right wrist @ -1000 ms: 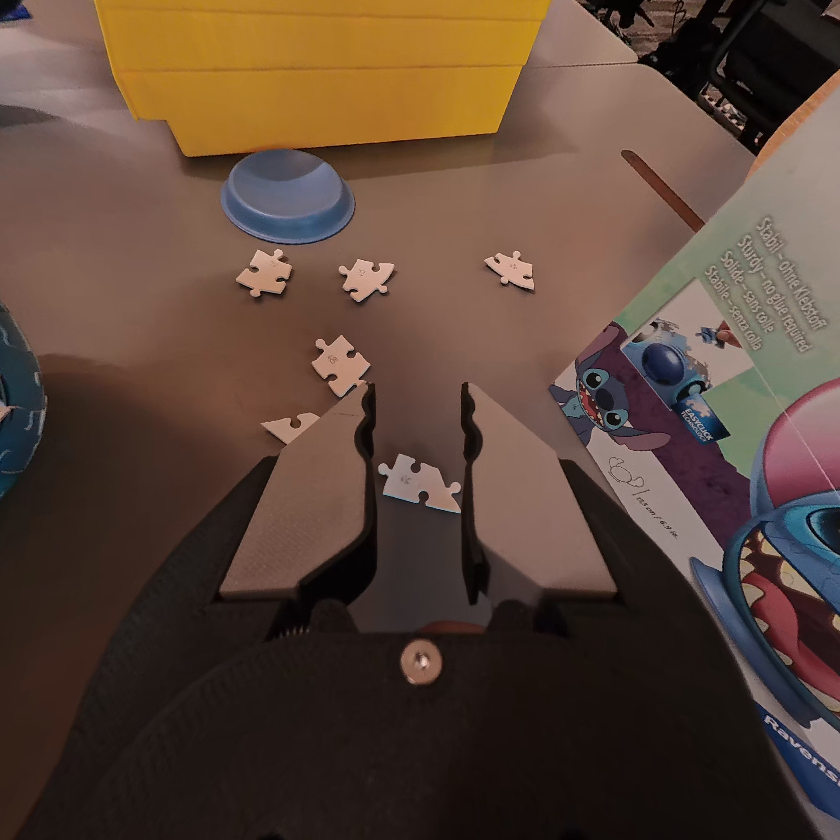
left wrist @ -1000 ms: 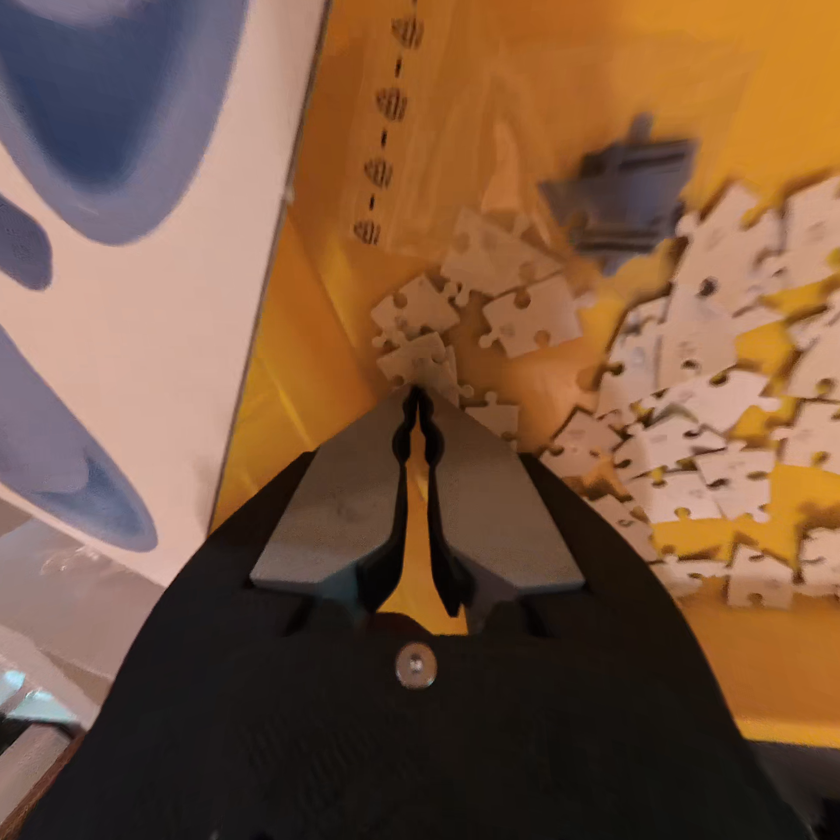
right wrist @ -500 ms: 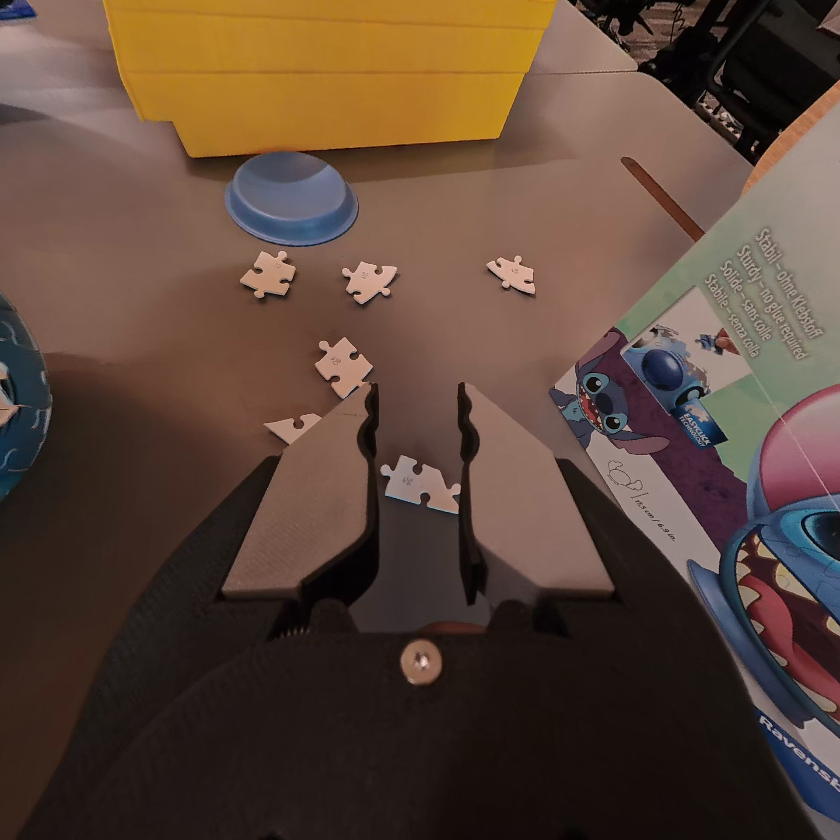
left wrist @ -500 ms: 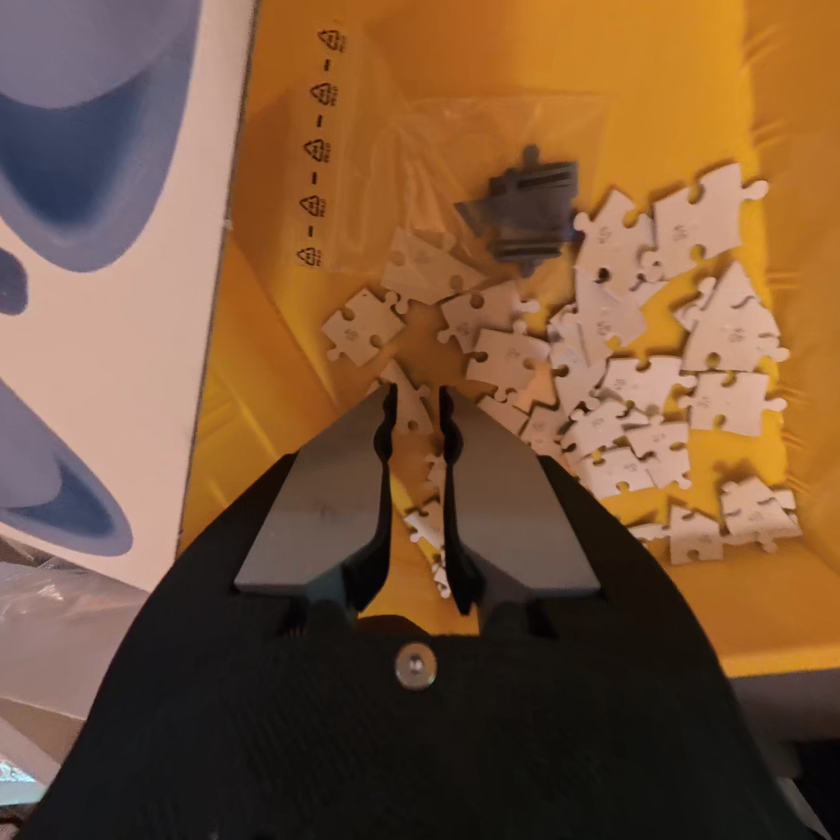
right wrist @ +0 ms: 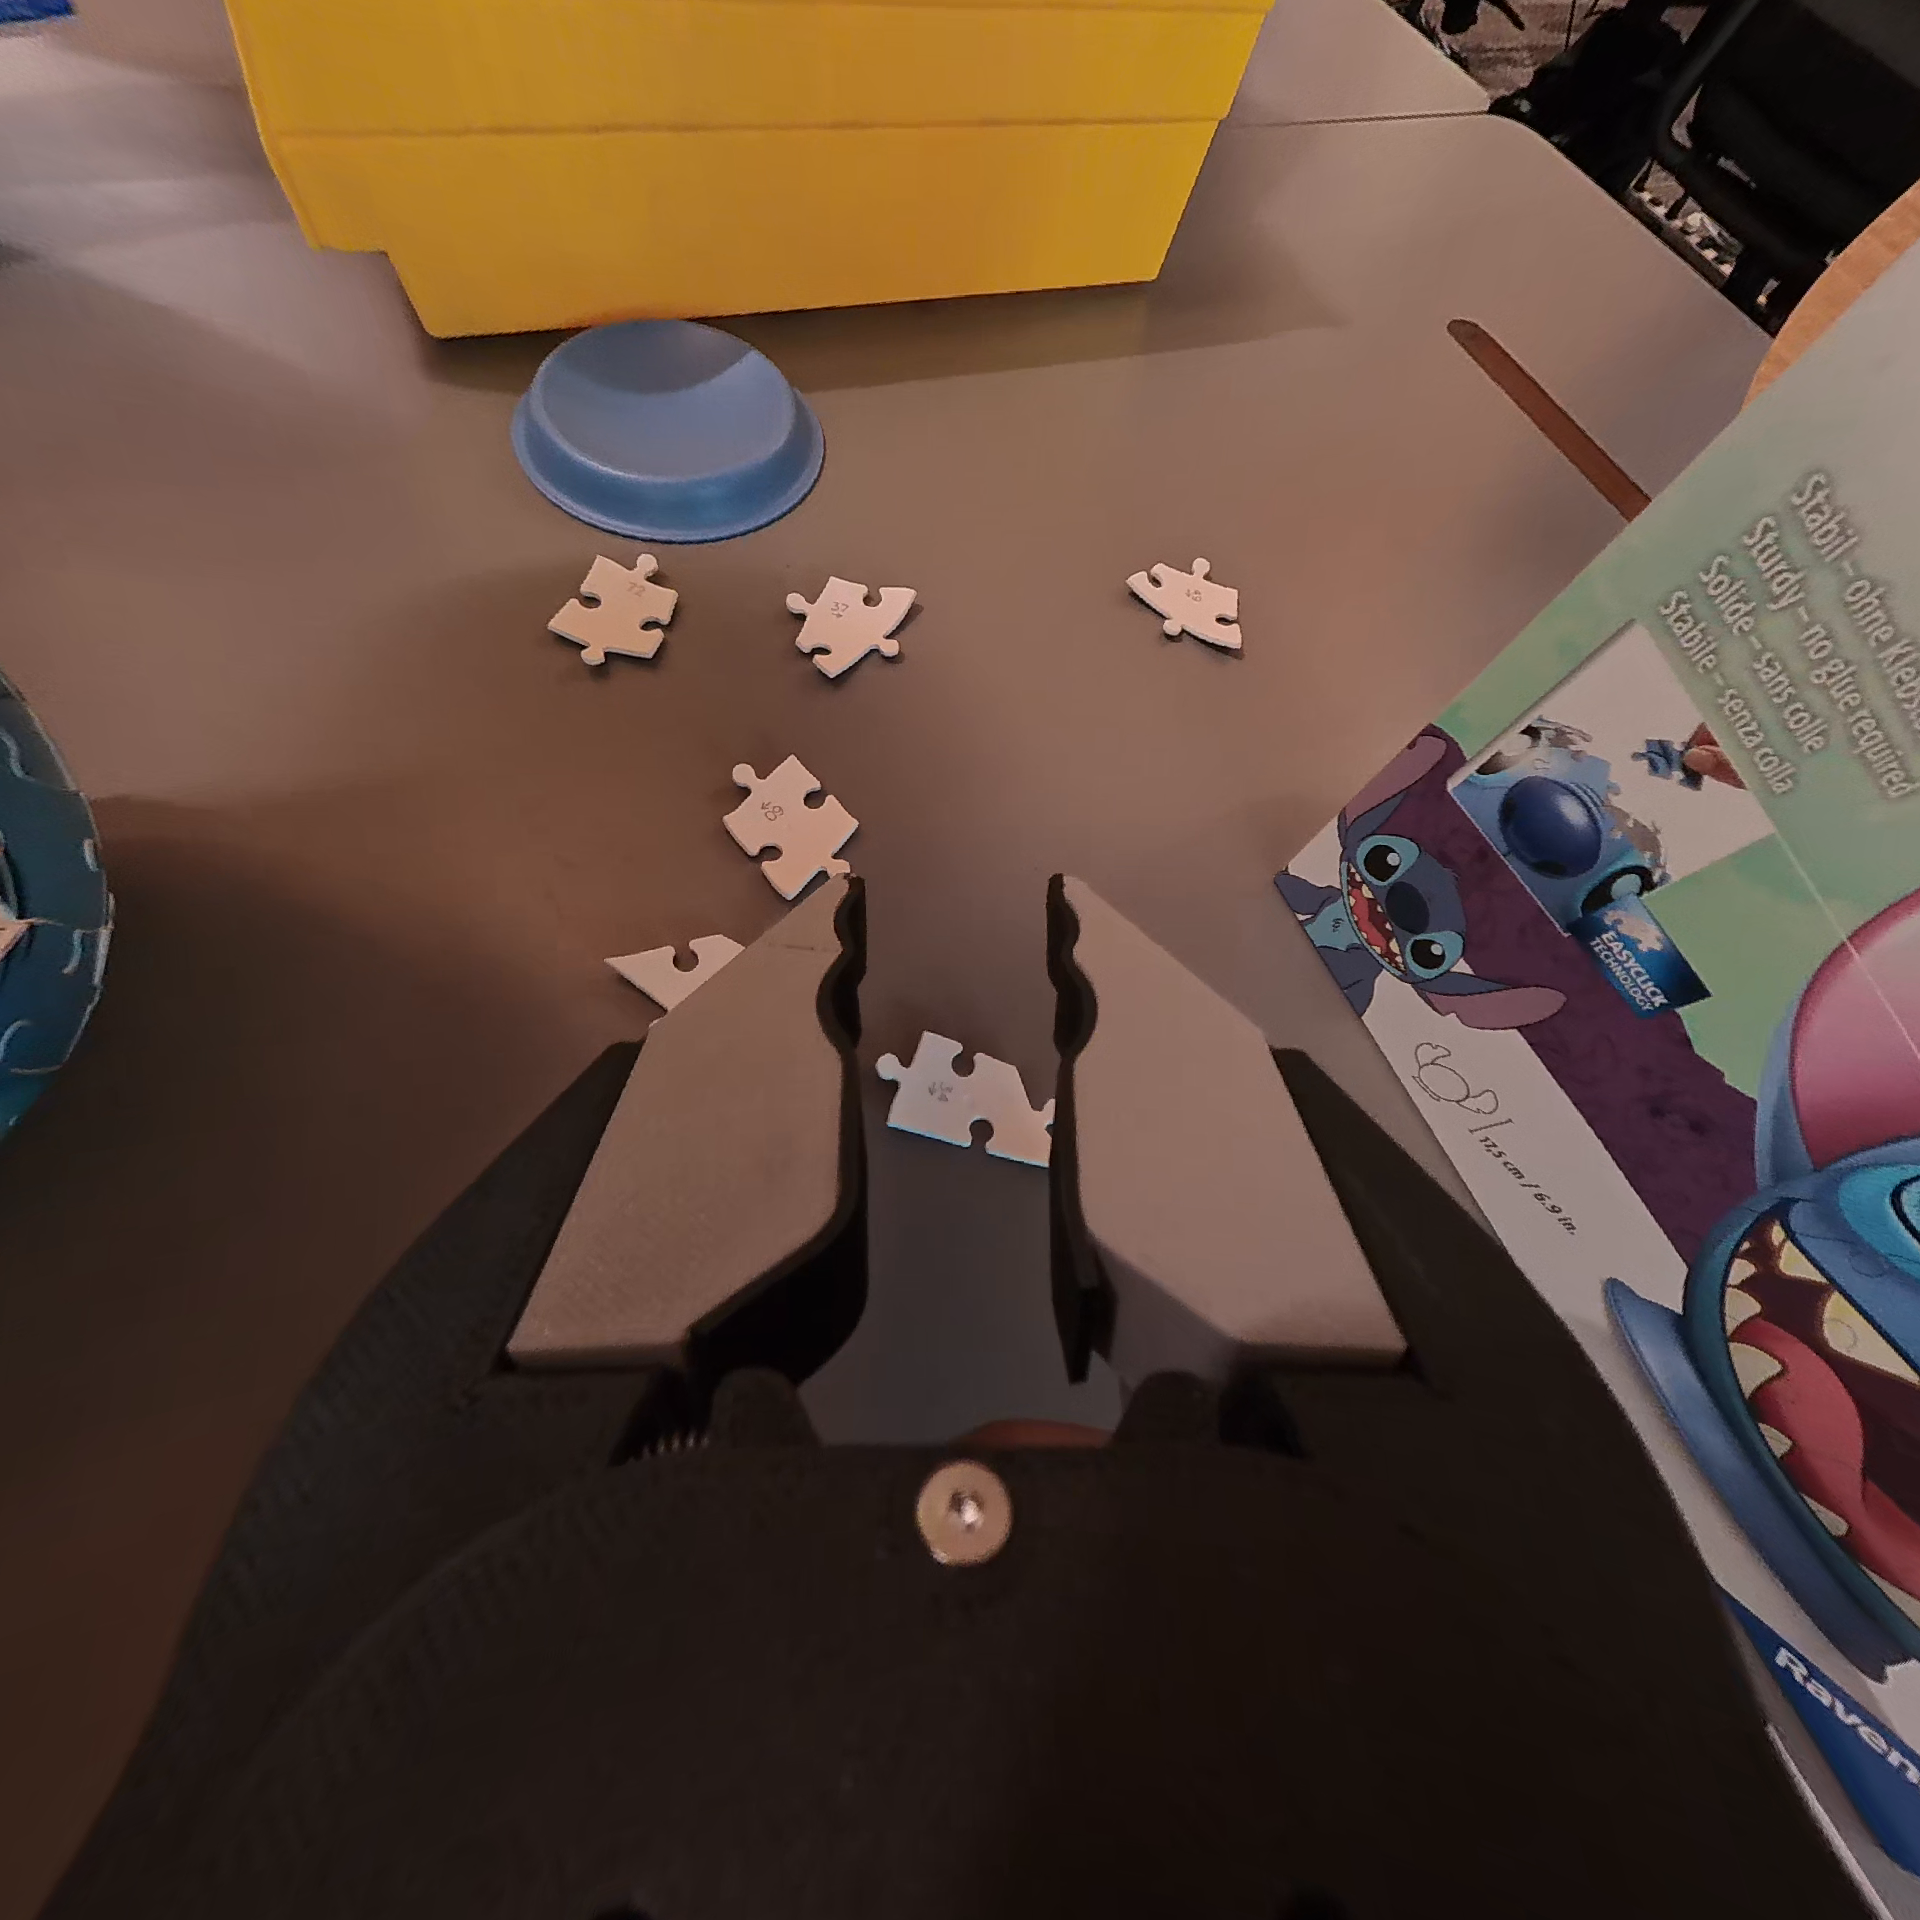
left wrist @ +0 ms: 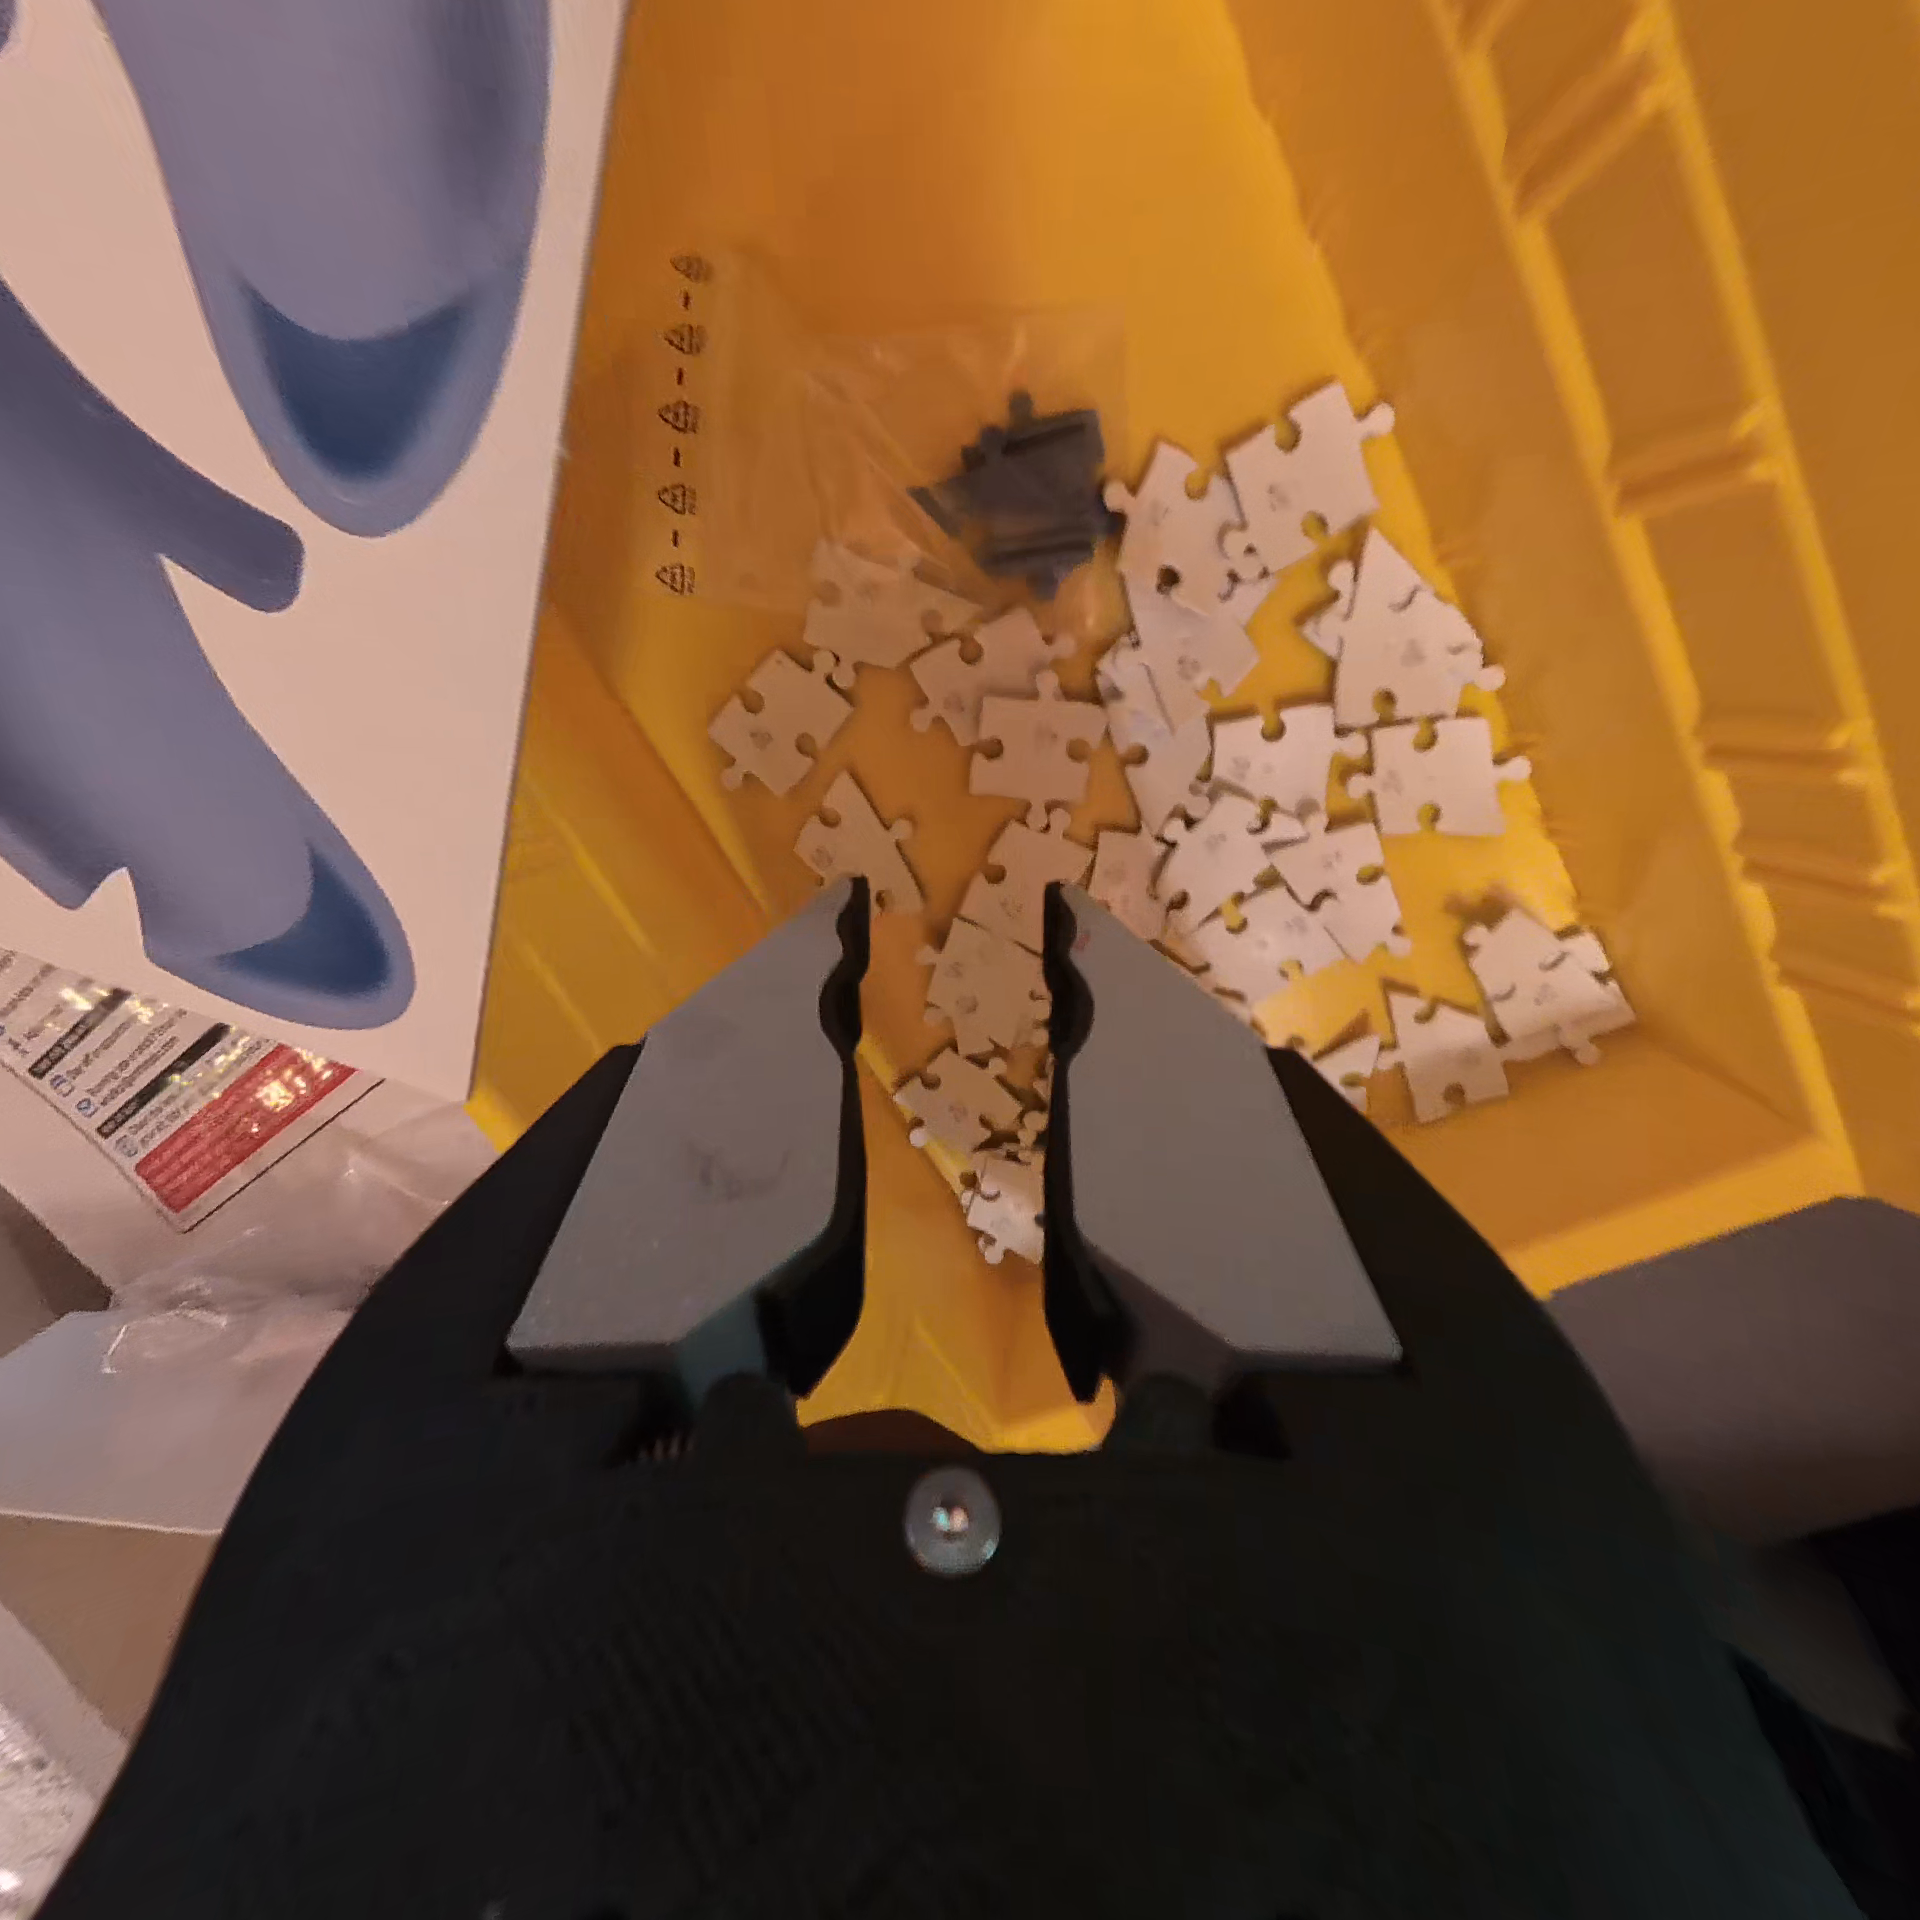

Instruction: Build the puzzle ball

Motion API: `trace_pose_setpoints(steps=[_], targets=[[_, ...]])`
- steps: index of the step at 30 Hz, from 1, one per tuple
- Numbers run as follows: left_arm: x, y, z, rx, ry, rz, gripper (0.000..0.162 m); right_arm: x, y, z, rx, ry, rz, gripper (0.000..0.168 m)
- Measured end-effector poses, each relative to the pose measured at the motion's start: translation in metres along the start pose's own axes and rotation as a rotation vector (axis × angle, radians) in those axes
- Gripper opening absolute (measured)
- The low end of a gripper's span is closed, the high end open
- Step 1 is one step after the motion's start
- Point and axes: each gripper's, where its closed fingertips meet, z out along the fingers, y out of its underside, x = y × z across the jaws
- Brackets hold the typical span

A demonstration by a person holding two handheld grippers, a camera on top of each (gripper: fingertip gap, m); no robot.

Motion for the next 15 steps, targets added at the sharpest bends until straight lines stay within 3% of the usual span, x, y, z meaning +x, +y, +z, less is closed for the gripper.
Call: trace_pose_setpoints(steps=[1,8,12,15], targets=[[0.0,0.003,0.001,-0.015,-0.005,0.012,0.033,0.0,0.0,0.0,0.001,0.001,-0.001,0.032],[0.001,0.003,0.001,-0.034,-0.007,0.02,0.037,0.007,-0.003,-0.005,0.015,0.028,0.022,0.031],[0.0,0.014,-0.003,-0.058,-0.018,0.06,0.037,0.016,-0.016,-0.015,0.101,0.07,0.04,0.021],[-0.004,0.017,-0.004,-0.045,-0.003,0.046,0.037,0.018,-0.021,-0.018,0.13,0.058,0.091,0.025]])
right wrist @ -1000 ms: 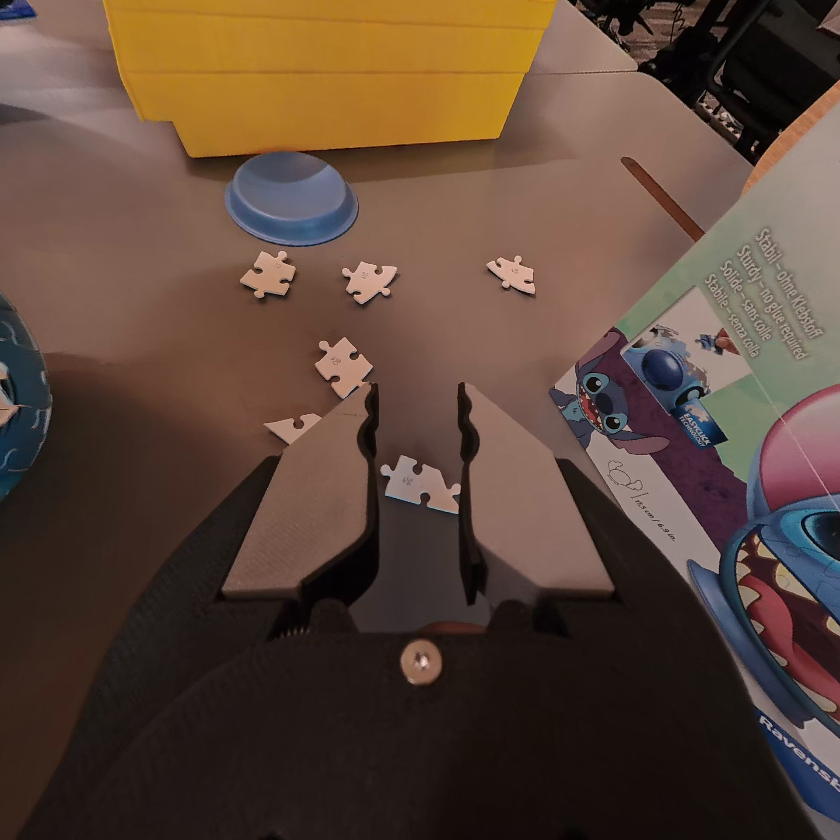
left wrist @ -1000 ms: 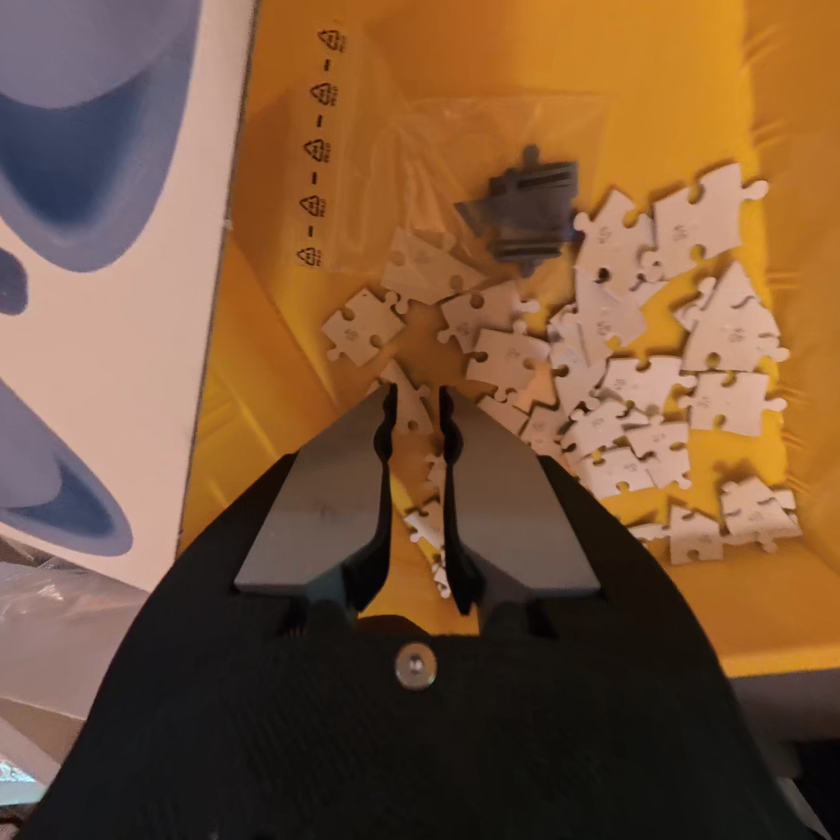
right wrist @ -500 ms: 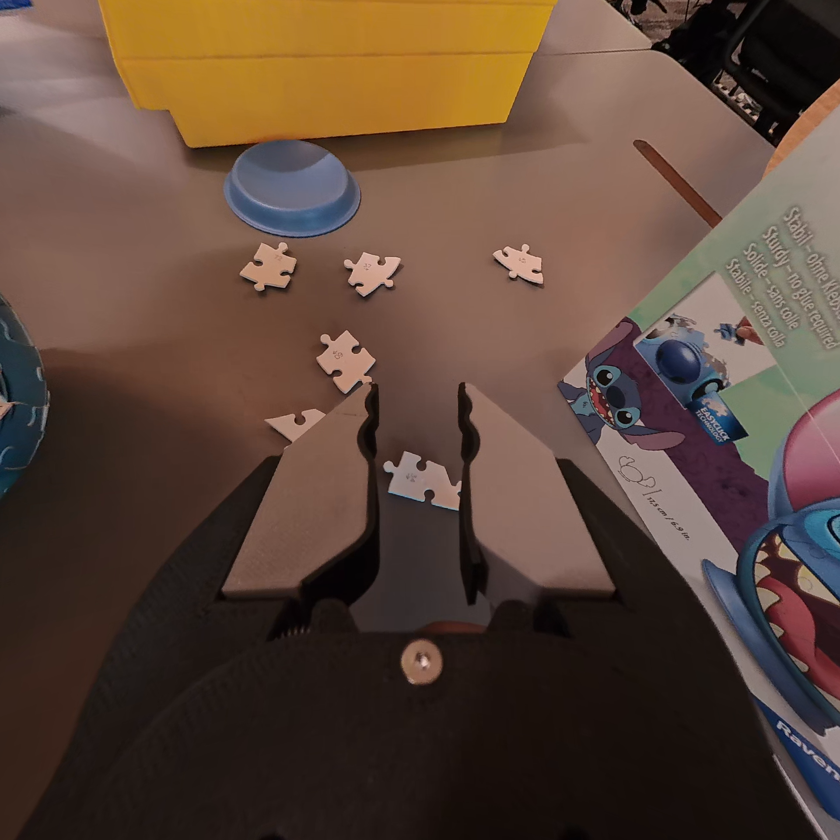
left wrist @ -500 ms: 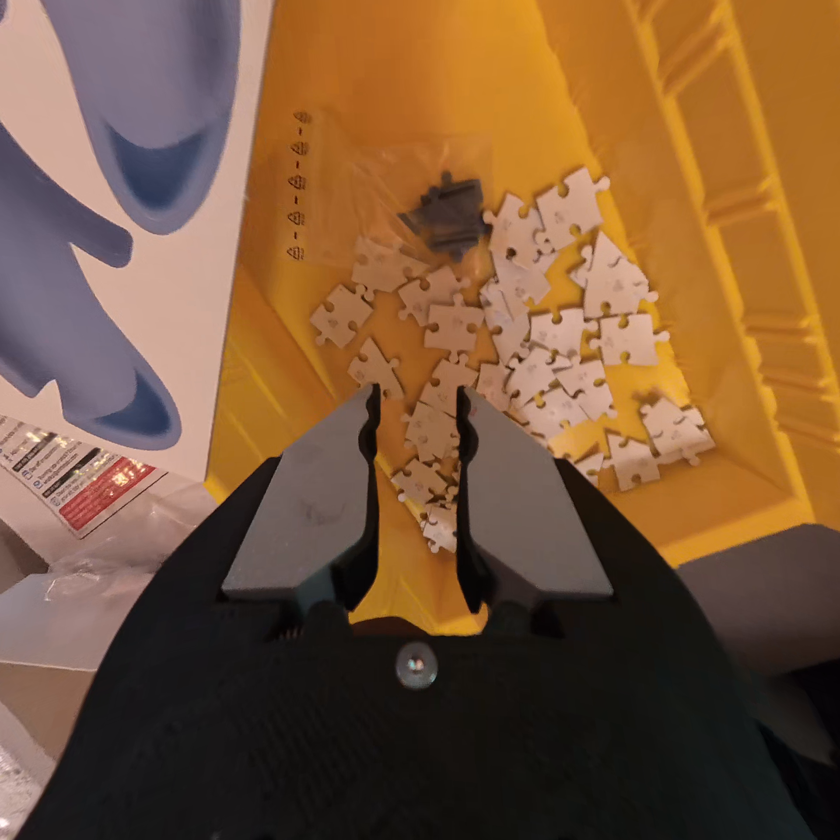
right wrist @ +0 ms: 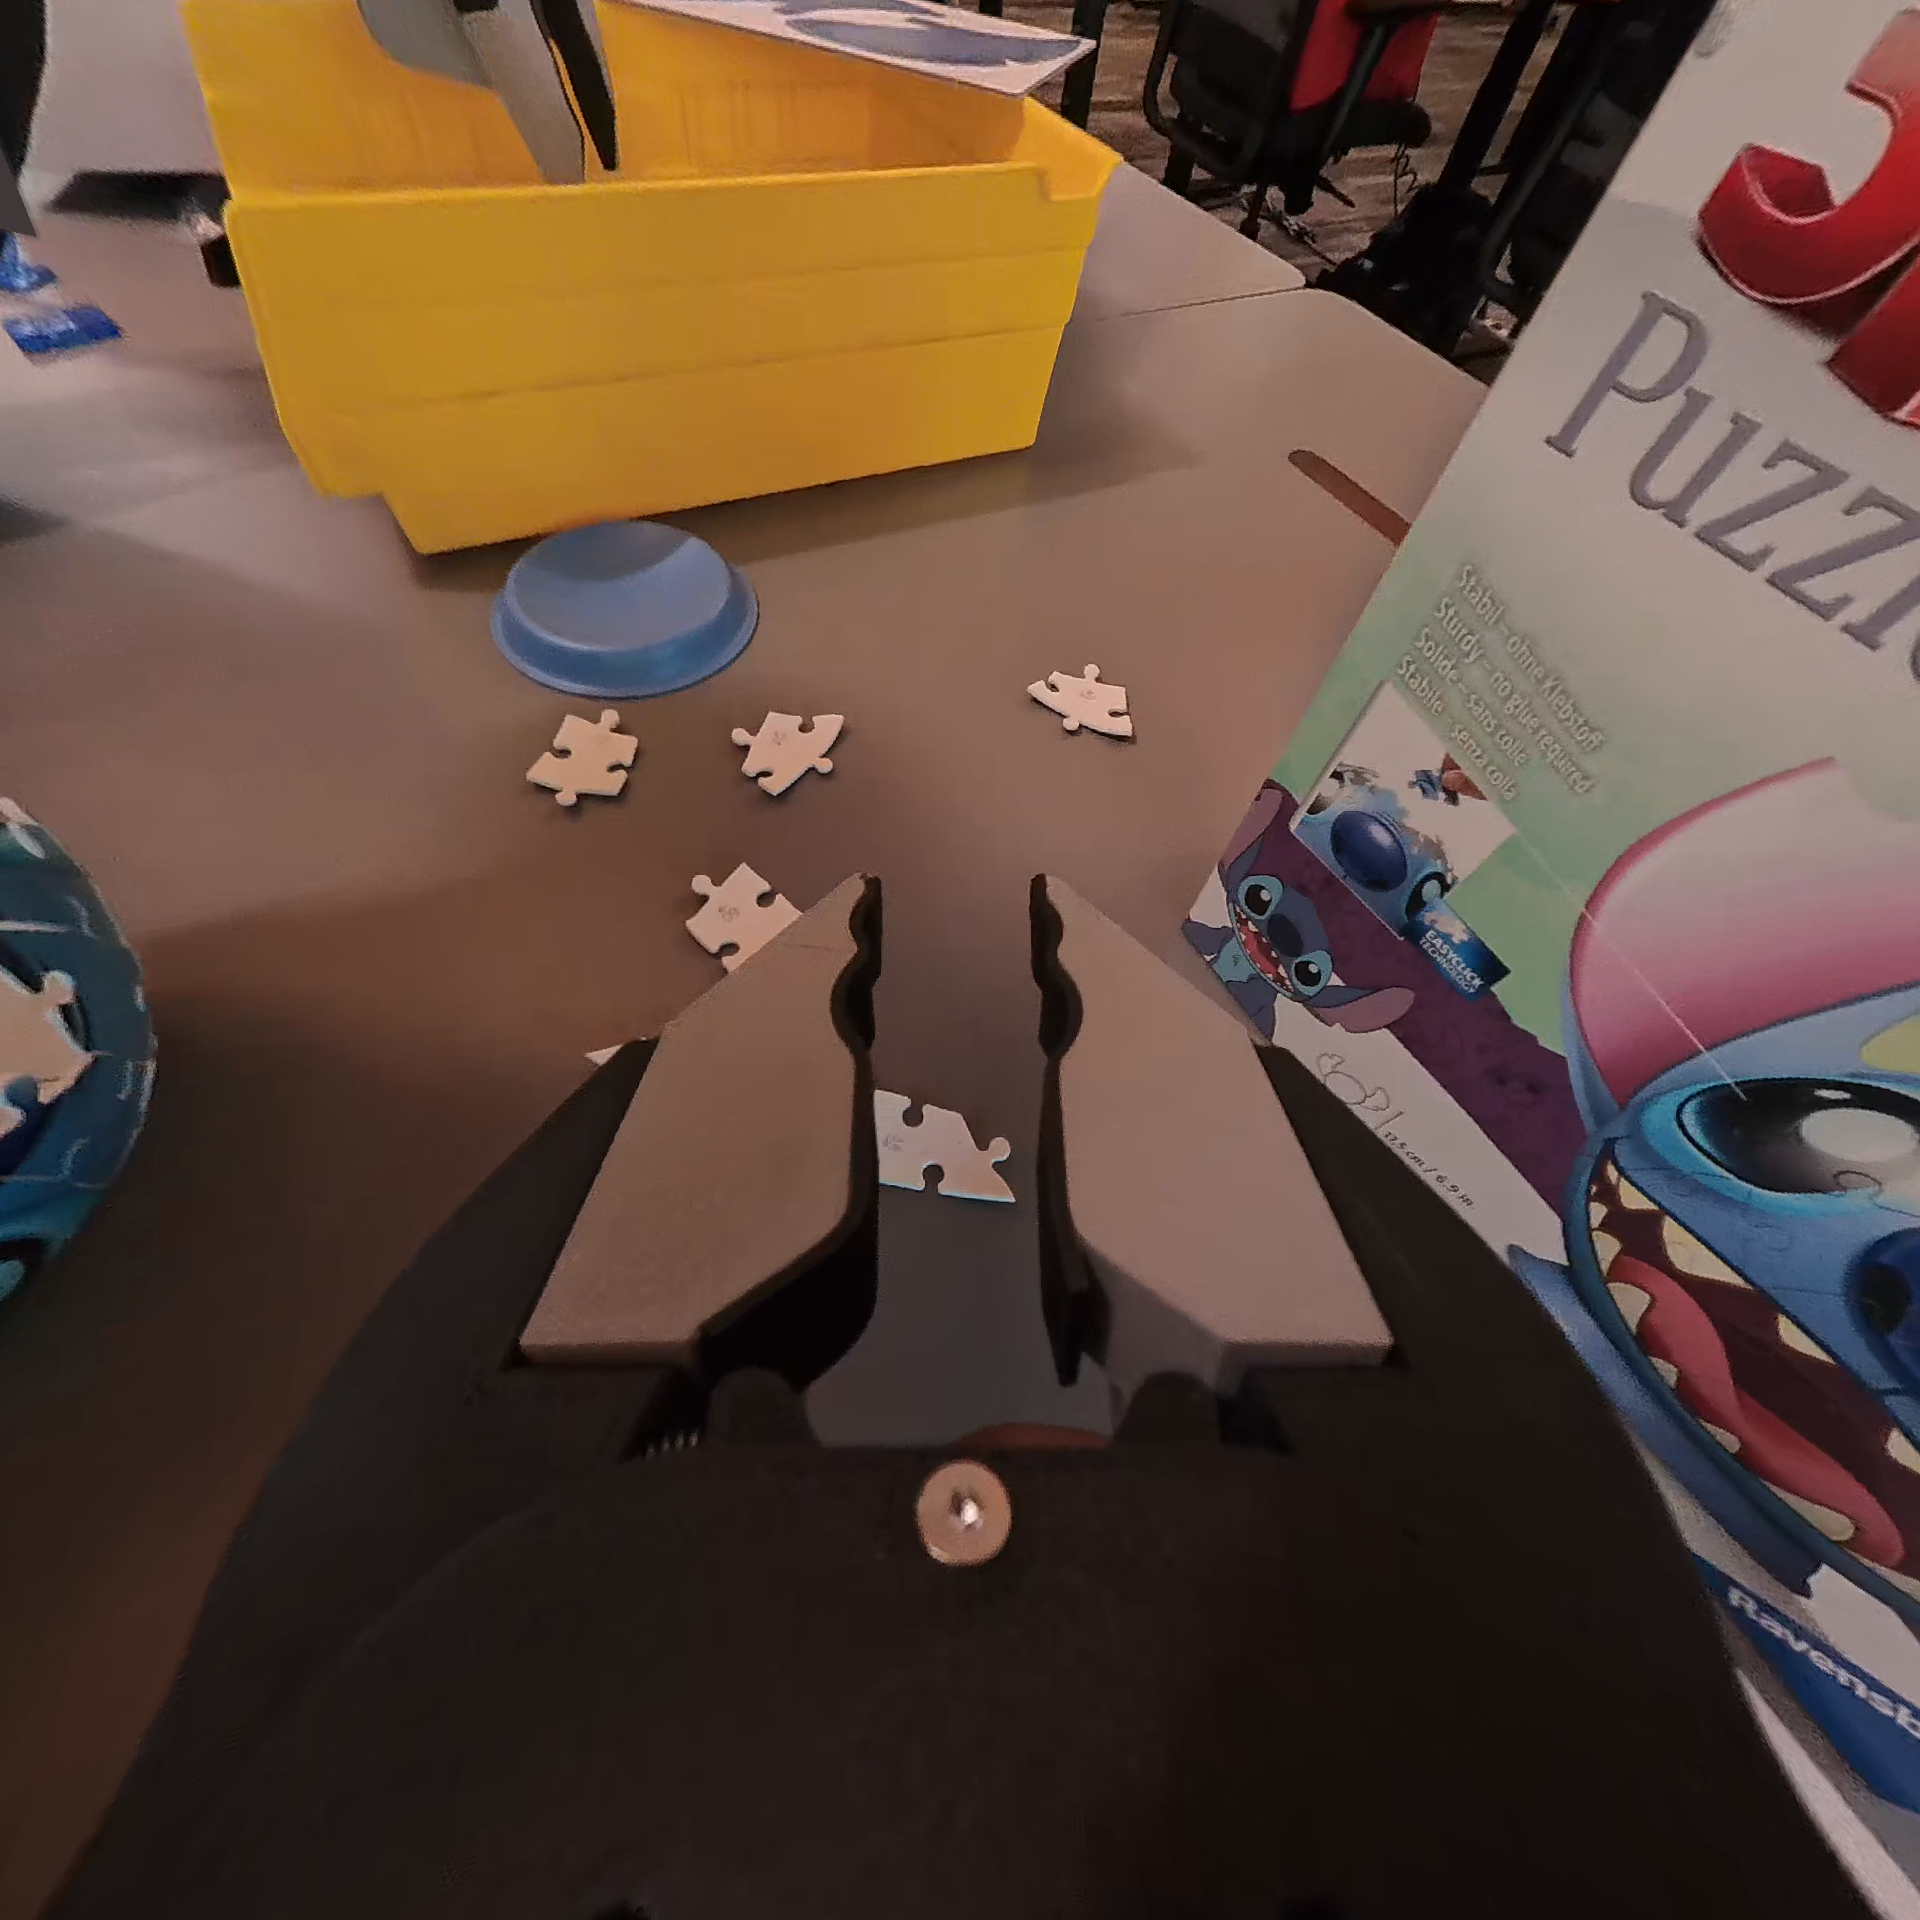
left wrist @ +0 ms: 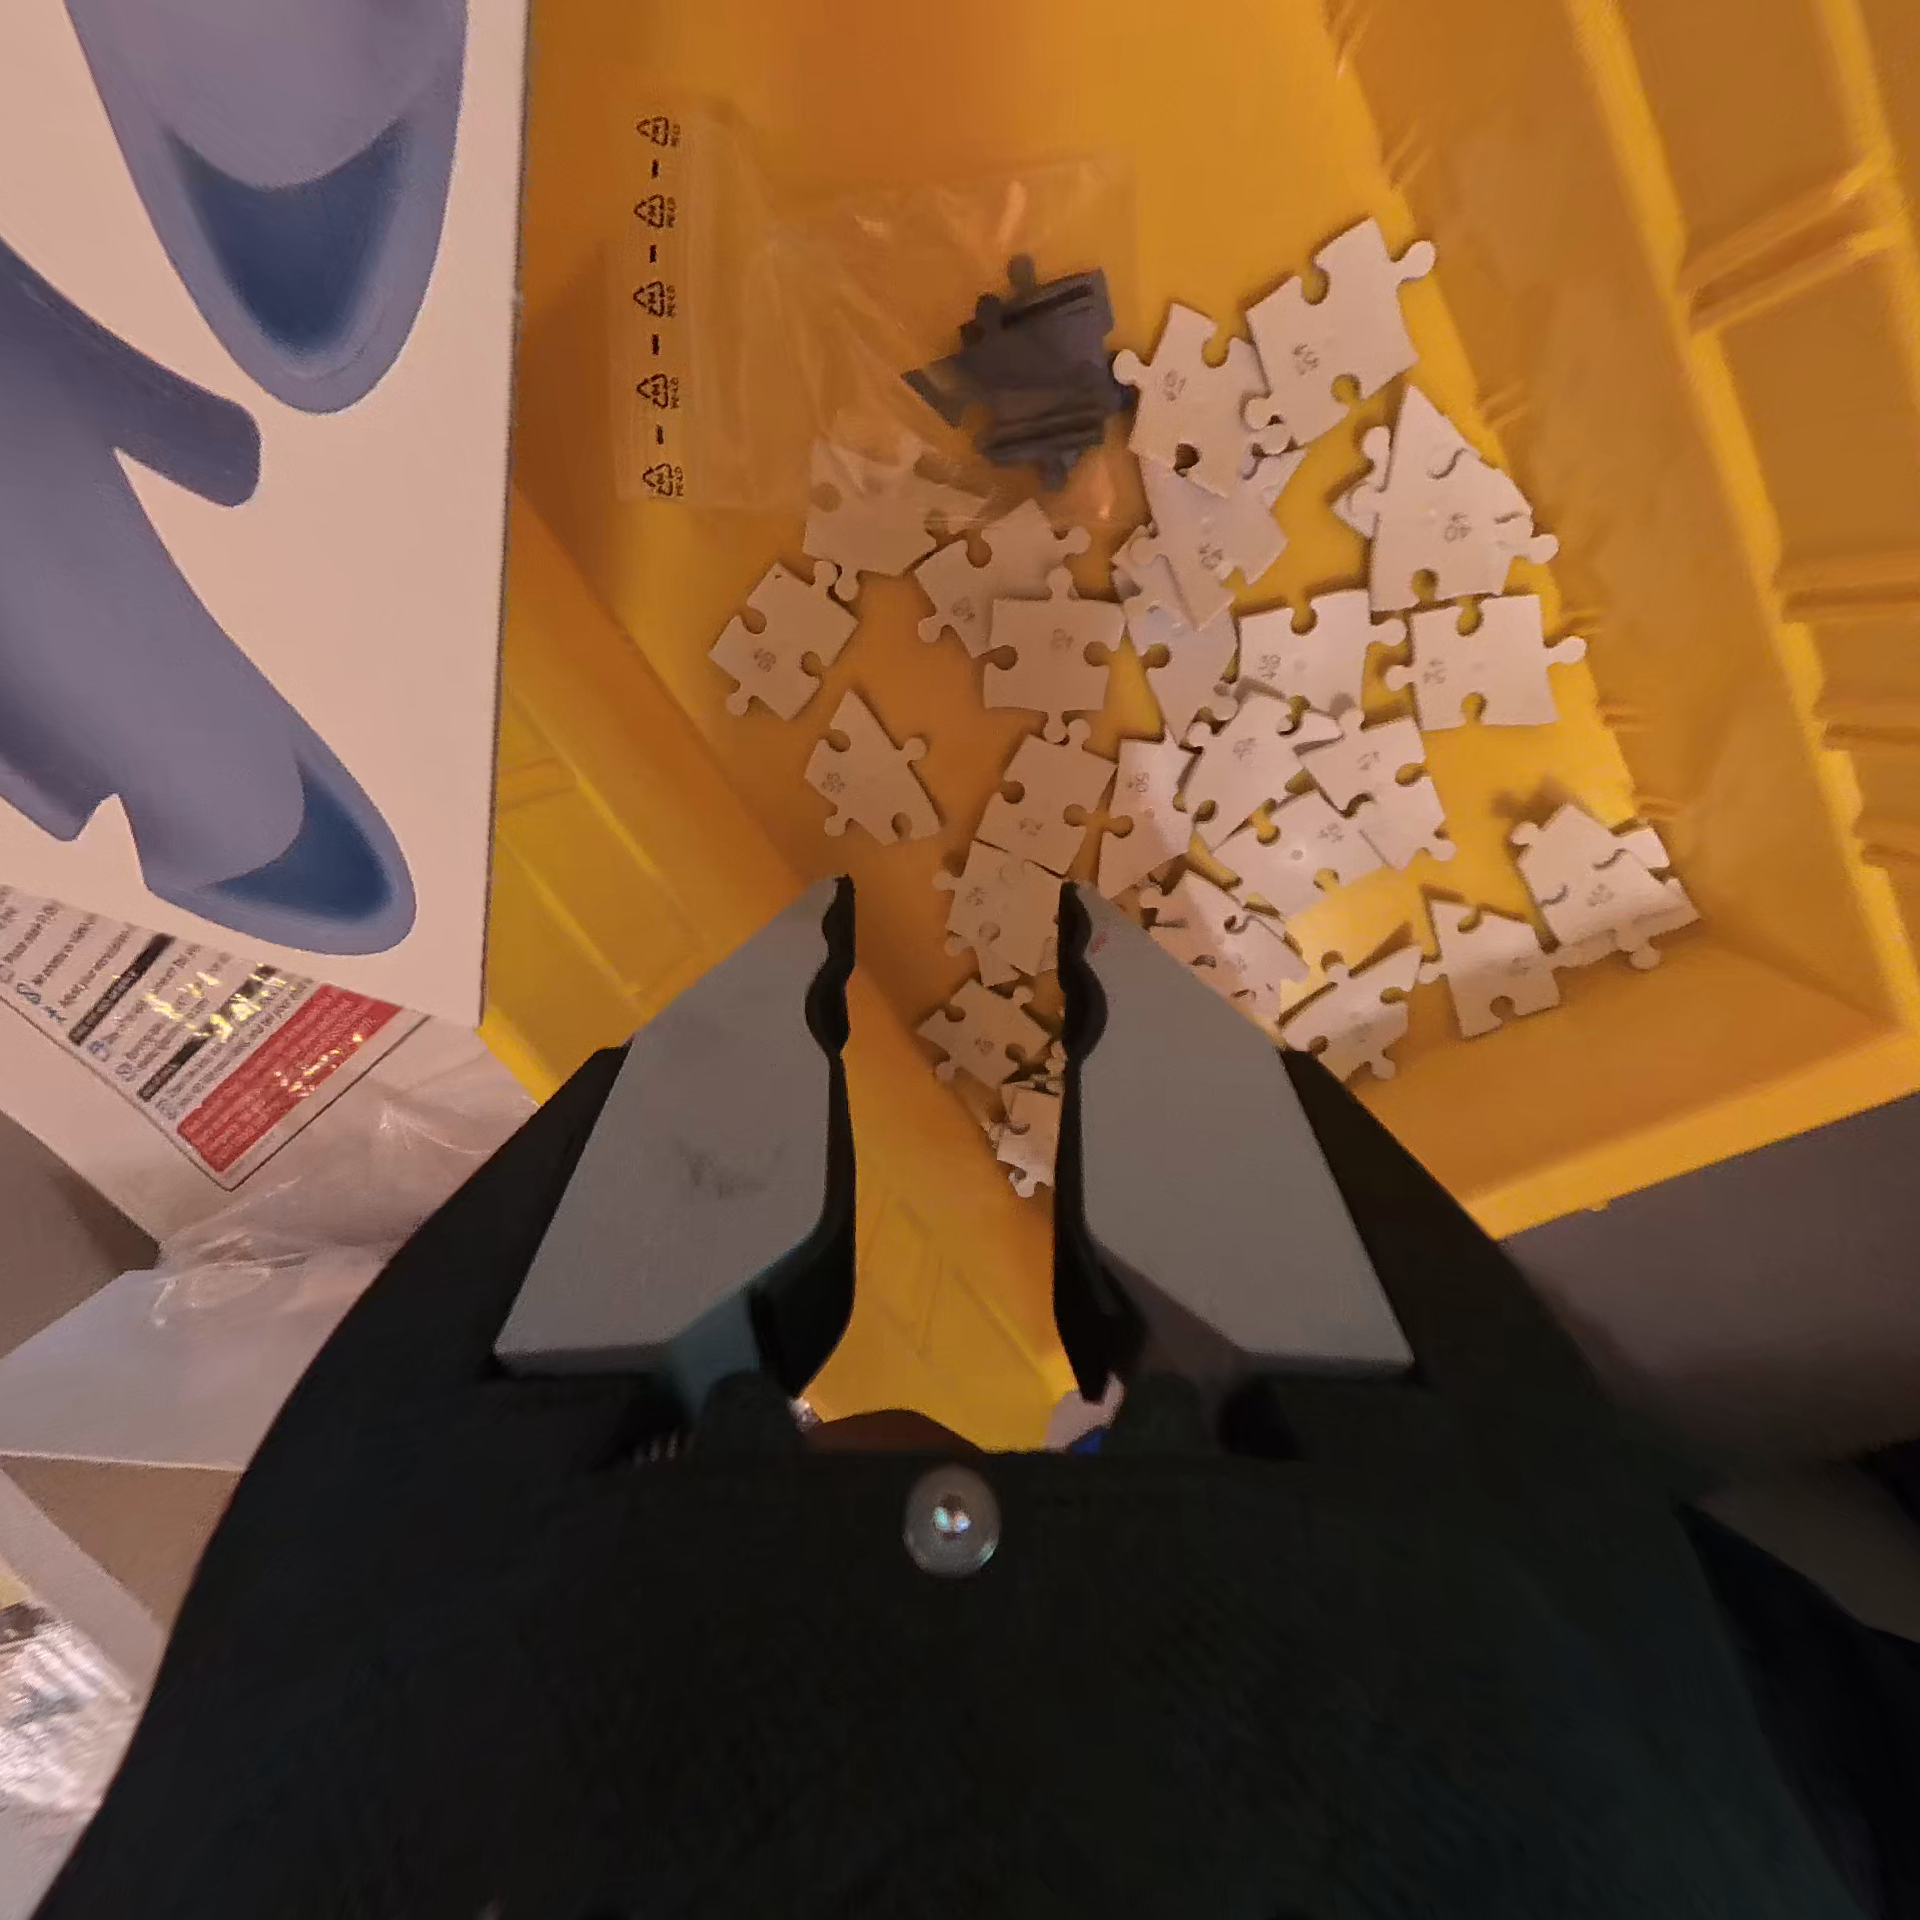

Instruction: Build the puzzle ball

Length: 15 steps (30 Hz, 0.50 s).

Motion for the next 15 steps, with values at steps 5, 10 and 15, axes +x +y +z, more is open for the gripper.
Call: trace_pose_setpoints(steps=[5,10,15], targets=[[0.004,0.0,0.001,-0.006,0.033,-0.024,0.038,-0.004,-0.002,0.001,0.007,-0.023,0.015,0.026],[0.023,0.021,0.015,-0.122,0.093,0.097,0.037,-0.008,-0.003,0.001,0.001,-0.022,-0.006,0.027],[0.042,0.065,0.04,-0.394,0.156,0.254,0.051,-0.008,-0.008,-0.005,0.016,-0.015,-0.023,0.027]])
